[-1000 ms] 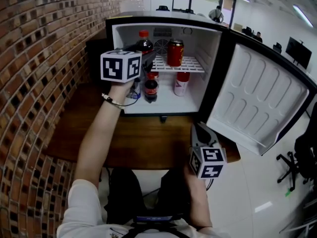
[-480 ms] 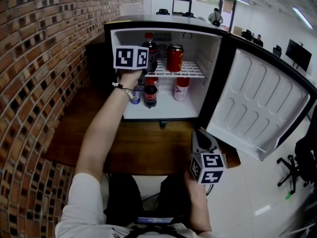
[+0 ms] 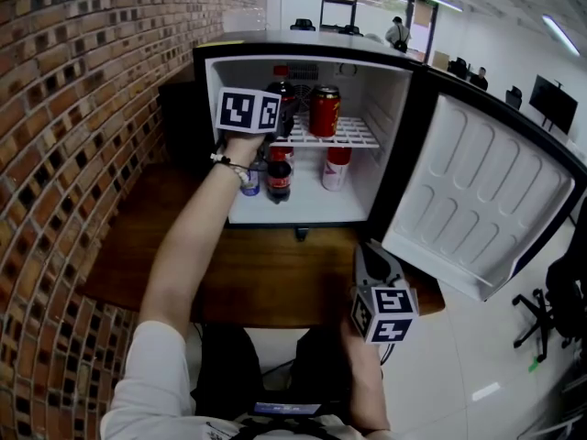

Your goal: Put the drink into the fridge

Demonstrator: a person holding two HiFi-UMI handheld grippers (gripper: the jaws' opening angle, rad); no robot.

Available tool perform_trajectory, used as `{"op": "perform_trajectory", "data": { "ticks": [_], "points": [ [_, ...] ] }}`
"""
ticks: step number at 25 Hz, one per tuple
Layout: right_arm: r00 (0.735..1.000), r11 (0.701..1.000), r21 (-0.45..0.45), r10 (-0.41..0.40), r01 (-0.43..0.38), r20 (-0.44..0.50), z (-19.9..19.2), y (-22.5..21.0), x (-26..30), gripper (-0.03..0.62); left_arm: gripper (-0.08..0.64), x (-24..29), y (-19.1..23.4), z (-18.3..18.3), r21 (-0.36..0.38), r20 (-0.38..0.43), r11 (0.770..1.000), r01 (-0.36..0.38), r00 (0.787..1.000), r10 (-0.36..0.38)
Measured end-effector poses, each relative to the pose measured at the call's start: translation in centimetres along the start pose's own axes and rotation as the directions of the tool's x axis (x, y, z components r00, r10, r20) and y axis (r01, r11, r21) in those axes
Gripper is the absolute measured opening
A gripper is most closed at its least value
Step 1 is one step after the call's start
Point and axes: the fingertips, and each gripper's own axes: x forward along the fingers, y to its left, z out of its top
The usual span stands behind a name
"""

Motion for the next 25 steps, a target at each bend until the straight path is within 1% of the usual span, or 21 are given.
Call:
{"op": "perform_trajectory", "data": {
  "ticks": [2, 4, 6, 8, 11, 13, 16, 18, 21, 25],
  "points": [
    [1.0, 1.0, -0.005, -0.001, 0.001, 0.009, 0.3, 0.1, -0.1, 0.02, 0.319, -0.1, 0.0, 0.0, 0.007, 0.003, 1.0, -0.002, 1.0, 0.002],
    [1.0, 1.0, -0.007, 0.001, 0.0, 0.006, 0.2, 0.2, -0.2, 0.02, 0.337, -0.4, 0.0, 0.2, -0.002, 0.019, 1.0, 0.001, 1.0, -0.001],
    [1.0, 1.0, -0.007, 0.004, -0.004, 0.004, 0.1, 0.3, -0.3, 0.02, 0.368, -1.0, -0.1, 0.3, -0.012, 0.036, 1.0, 0.0, 0.999, 0.001],
    [1.0, 1.0, -0.007, 0.006, -0.006, 0.006, 0.2, 0.4, -0.3, 0.02, 0.374, -2.5, -0.6, 0.1, -0.02, 0.056, 1.0, -0.001, 0.998, 0.003],
    [1.0, 1.0, -0.013, 0.018, -0.018, 0.007, 0.3, 0.7, -0.4, 0.02, 0.374, -6.3, -2.1, -1.1, -0.035, 0.102, 0.999, 0.008, 0.995, -0.004],
    [1.0, 1.0, -0.02, 0.023, -0.023, 0.006, 0.5, 0.9, -0.3, 0.02, 0.369, -8.8, -3.4, -2.7, -0.035, 0.118, 0.999, 0.026, 0.993, -0.021],
    [1.0, 0.999, -0.022, 0.028, -0.028, 0.004, 0.6, 1.2, -0.2, 0.02, 0.349, -12.0, -5.4, -6.1, -0.022, 0.105, 0.998, 0.059, 0.993, -0.057],
    [0.999, 0.999, -0.023, 0.035, -0.035, 0.004, 0.6, 1.6, -0.1, 0.02, 0.342, -13.7, -6.4, -8.6, -0.03, 0.097, 0.997, 0.074, 0.993, -0.07],
    [0.999, 0.998, -0.031, 0.05, -0.05, 0.0, 0.5, 2.5, 0.1, 0.02, 0.339, -15.8, -7.5, -12.5, -0.064, 0.079, 0.995, 0.072, 0.995, -0.067],
    [0.998, 0.997, -0.036, 0.065, -0.065, -0.003, 0.4, 3.4, 0.2, 0.02, 0.339, -17.7, -9.0, -17.5, -0.156, 0.04, 0.984, 0.084, 0.996, -0.078]
  ]
}}
